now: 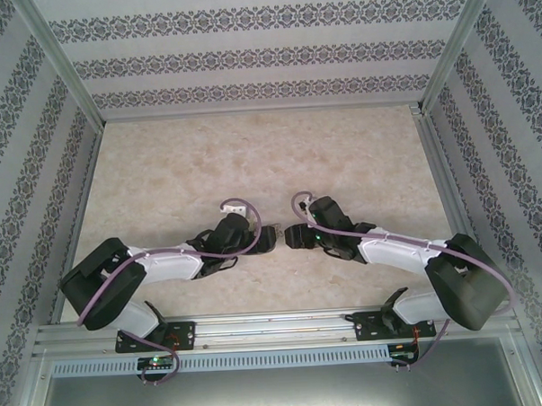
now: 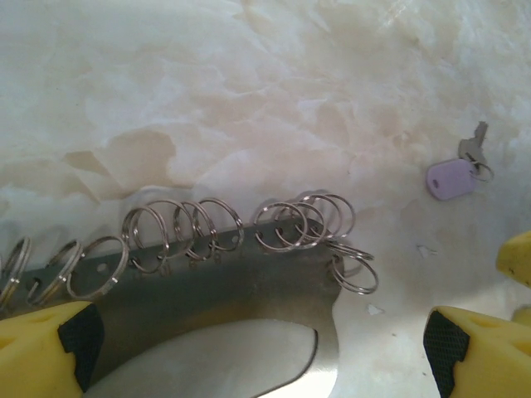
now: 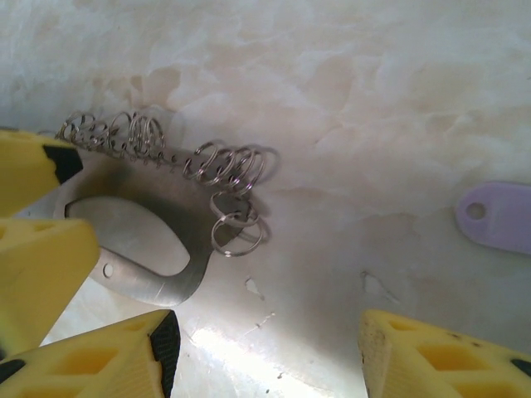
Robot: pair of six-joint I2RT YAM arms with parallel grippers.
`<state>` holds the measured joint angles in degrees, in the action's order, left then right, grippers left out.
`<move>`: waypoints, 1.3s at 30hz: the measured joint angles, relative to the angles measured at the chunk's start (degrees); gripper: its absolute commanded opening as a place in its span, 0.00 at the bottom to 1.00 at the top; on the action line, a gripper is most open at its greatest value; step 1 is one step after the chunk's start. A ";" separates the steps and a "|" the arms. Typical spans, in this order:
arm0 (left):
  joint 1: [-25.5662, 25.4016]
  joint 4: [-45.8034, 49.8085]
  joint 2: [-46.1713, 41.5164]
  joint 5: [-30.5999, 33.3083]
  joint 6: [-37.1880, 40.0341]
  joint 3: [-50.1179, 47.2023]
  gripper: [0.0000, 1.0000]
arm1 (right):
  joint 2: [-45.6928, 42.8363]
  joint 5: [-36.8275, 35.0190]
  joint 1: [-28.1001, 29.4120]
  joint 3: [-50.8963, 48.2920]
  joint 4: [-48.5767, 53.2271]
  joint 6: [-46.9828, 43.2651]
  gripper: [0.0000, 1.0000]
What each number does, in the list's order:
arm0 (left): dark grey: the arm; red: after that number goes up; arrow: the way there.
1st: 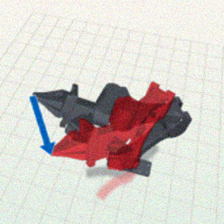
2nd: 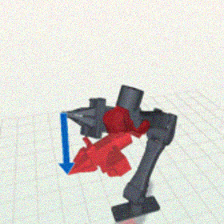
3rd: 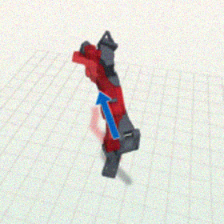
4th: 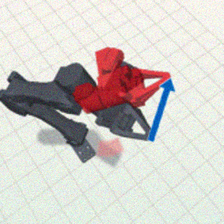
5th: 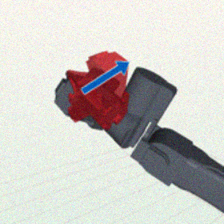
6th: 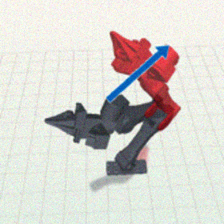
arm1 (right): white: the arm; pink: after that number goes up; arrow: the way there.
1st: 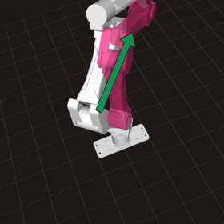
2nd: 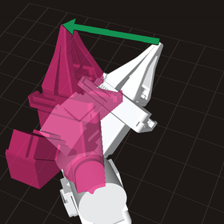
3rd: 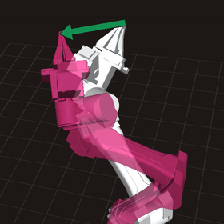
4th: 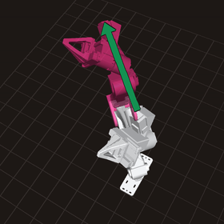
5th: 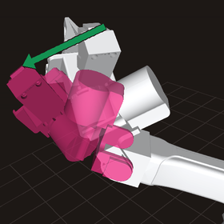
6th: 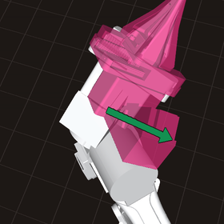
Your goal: Put the keys on the keyring
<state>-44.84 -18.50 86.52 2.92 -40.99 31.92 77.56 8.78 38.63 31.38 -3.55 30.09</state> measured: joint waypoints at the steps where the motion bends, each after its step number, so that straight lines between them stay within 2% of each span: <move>1: 0.31 0.00 0.61 0.17 0.52 0.35 1.00 | 0.50 0.09 0.39 0.00 -0.09 -0.02 0.59; 12: 4.90 0.81 2.64 0.31 5.22 2.51 1.00 | 3.10 0.74 2.62 1.68 -0.52 0.13 0.59; 16: 5.88 1.01 2.12 -1.49 6.14 3.10 1.00 | 3.80 1.16 3.10 2.62 -1.29 -0.09 0.59; 25: 5.86 1.25 -6.12 -6.60 4.96 3.23 1.00 | 7.52 3.19 3.65 5.38 -2.10 -2.62 0.56; 39: 5.92 8.98 -17.22 -2.43 6.32 6.99 1.00 | 14.69 5.27 5.14 10.29 -2.36 -5.05 0.54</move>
<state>-38.92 -9.52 69.30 0.49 -34.68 38.92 92.25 14.04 43.77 41.67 -5.91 25.04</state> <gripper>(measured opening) 0.998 0.537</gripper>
